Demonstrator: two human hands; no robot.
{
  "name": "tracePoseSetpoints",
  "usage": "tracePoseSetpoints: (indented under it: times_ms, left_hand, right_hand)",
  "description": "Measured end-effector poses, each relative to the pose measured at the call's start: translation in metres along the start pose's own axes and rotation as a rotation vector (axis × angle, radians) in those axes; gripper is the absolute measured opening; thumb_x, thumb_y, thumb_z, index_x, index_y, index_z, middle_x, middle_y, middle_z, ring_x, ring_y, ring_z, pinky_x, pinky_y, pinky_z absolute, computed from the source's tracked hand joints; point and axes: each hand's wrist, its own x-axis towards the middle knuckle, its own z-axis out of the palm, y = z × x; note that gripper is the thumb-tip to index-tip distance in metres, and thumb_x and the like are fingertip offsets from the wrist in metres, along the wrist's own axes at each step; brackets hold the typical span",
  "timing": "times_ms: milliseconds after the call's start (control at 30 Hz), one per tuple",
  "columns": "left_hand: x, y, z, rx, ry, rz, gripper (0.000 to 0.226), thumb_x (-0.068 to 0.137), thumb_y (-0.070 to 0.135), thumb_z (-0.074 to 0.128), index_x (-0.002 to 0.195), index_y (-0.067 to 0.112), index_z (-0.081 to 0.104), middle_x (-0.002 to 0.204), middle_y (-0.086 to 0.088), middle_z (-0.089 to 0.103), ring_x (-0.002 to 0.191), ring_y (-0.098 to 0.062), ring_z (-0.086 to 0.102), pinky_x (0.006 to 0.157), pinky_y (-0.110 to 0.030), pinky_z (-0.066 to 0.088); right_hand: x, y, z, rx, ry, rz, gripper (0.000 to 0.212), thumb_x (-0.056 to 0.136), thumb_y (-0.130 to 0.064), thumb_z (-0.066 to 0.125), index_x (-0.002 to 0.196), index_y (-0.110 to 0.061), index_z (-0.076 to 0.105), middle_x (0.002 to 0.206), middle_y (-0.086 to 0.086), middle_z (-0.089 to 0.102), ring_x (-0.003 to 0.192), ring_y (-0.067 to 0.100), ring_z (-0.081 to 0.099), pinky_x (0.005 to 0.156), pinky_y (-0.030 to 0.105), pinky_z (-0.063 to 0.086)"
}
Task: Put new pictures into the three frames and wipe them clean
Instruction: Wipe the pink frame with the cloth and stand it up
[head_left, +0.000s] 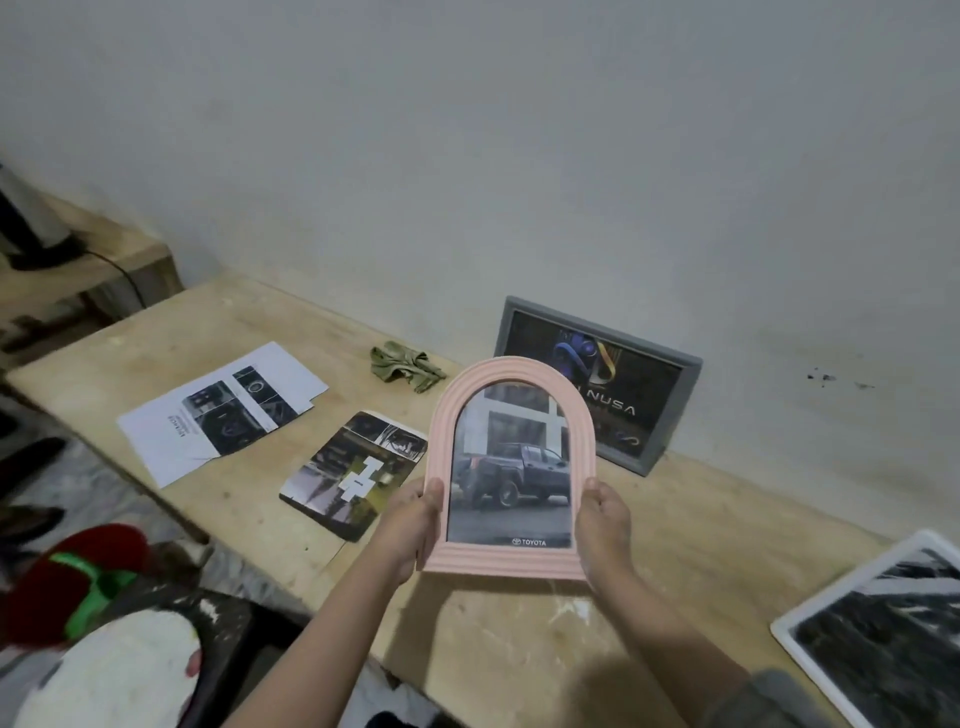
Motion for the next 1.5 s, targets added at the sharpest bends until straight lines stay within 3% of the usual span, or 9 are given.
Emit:
tracePoseSetpoints:
  times_ms: [133, 433, 567, 733, 867, 1067, 1200, 1367, 1500]
  left_hand:
    - [0.021, 0.002, -0.044, -0.047, 0.018, -0.001, 0.034, 0.099, 0.032, 0.047, 0.1, 0.005, 0.068, 0.097, -0.016, 0.073, 0.089, -0.034, 0.068, 0.082, -0.042, 0.054]
    - [0.114, 0.011, -0.166, -0.166, 0.296, -0.011, 0.027, 0.101, 0.024, 0.045, 0.097, 0.008, 0.067, 0.101, -0.02, 0.07, 0.094, -0.038, 0.066, 0.088, -0.053, 0.053]
    - [0.153, 0.008, -0.221, -0.136, 0.356, -0.02, 0.029, 0.098, 0.032, 0.048, 0.098, 0.012, 0.069, 0.1, -0.015, 0.072, 0.095, -0.035, 0.067, 0.09, -0.055, 0.052]
    - [0.175, 0.027, -0.253, -0.122, 0.376, -0.026, 0.031, 0.101, 0.027, 0.043, 0.095, 0.007, 0.065, 0.087, -0.007, 0.068, 0.08, -0.024, 0.063, 0.064, -0.031, 0.048]
    - [0.194, 0.023, -0.271, -0.144, 0.42, -0.015, 0.03, 0.091, 0.038, 0.051, 0.09, 0.014, 0.07, 0.094, -0.013, 0.072, 0.096, -0.037, 0.065, 0.089, -0.052, 0.05]
    - [0.211, 0.009, -0.279, -0.211, 0.402, -0.019, 0.046, 0.075, 0.057, 0.057, 0.089, 0.016, 0.07, 0.105, -0.026, 0.066, 0.106, -0.048, 0.057, 0.1, -0.058, 0.042]
    - [0.213, 0.005, -0.279, -0.212, 0.387, -0.029, 0.051, 0.069, 0.064, 0.059, 0.087, 0.018, 0.07, 0.102, -0.027, 0.065, 0.1, -0.046, 0.06, 0.1, -0.056, 0.041]
    - [0.204, 0.017, -0.271, -0.176, 0.404, -0.013, 0.031, 0.08, 0.049, 0.053, 0.086, 0.026, 0.073, 0.1, -0.012, 0.072, 0.101, -0.035, 0.064, 0.097, -0.055, 0.046]
    - [0.195, 0.029, -0.255, -0.084, 0.415, 0.039, 0.024, 0.095, 0.032, 0.051, 0.086, 0.018, 0.068, 0.095, -0.015, 0.068, 0.092, -0.033, 0.062, 0.087, -0.044, 0.048]
  right_hand:
    - [0.008, -0.009, 0.044, -0.053, -0.091, 0.0, 0.058, 0.076, -0.074, 0.02, 0.089, -0.031, 0.057, 0.081, 0.0, 0.065, 0.076, 0.025, 0.064, 0.075, 0.048, 0.055]
    - [0.058, -0.081, 0.202, -0.142, -0.36, -0.017, 0.051, 0.085, -0.07, 0.024, 0.093, -0.033, 0.058, 0.09, 0.0, 0.066, 0.082, 0.022, 0.066, 0.079, 0.049, 0.055]
    - [0.095, -0.125, 0.264, -0.344, -0.37, -0.197, 0.03, 0.097, -0.038, 0.038, 0.116, -0.022, 0.054, 0.122, 0.006, 0.058, 0.109, 0.025, 0.055, 0.097, 0.04, 0.044]
    - [0.151, -0.144, 0.322, -0.761, -0.376, -0.478, 0.046, 0.088, -0.023, 0.051, 0.131, -0.01, 0.042, 0.134, 0.014, 0.045, 0.118, 0.032, 0.046, 0.099, 0.041, 0.04]
    - [0.186, -0.142, 0.355, -0.983, -0.45, -0.513, 0.065, 0.084, -0.018, 0.056, 0.142, -0.02, 0.027, 0.148, 0.016, 0.029, 0.128, 0.037, 0.04, 0.107, 0.047, 0.034]
    - [0.21, -0.127, 0.383, -1.099, -0.556, -0.476, 0.073, 0.079, 0.002, 0.047, 0.144, -0.023, 0.026, 0.144, 0.013, 0.036, 0.128, 0.034, 0.041, 0.102, 0.046, 0.041]
    - [0.217, -0.127, 0.378, -1.038, -0.528, -0.511, 0.068, 0.081, 0.001, 0.043, 0.143, -0.025, 0.033, 0.14, 0.009, 0.046, 0.121, 0.029, 0.049, 0.092, 0.036, 0.047]
    - [0.191, -0.173, 0.34, -0.457, -0.346, -0.531, 0.054, 0.08, 0.007, 0.042, 0.119, -0.027, 0.058, 0.103, 0.001, 0.065, 0.098, 0.026, 0.06, 0.077, 0.027, 0.044]
    - [0.155, -0.211, 0.314, -0.332, -0.309, -0.905, 0.049, 0.087, -0.013, 0.04, 0.134, -0.013, 0.051, 0.132, 0.011, 0.056, 0.118, 0.025, 0.053, 0.097, 0.033, 0.041]
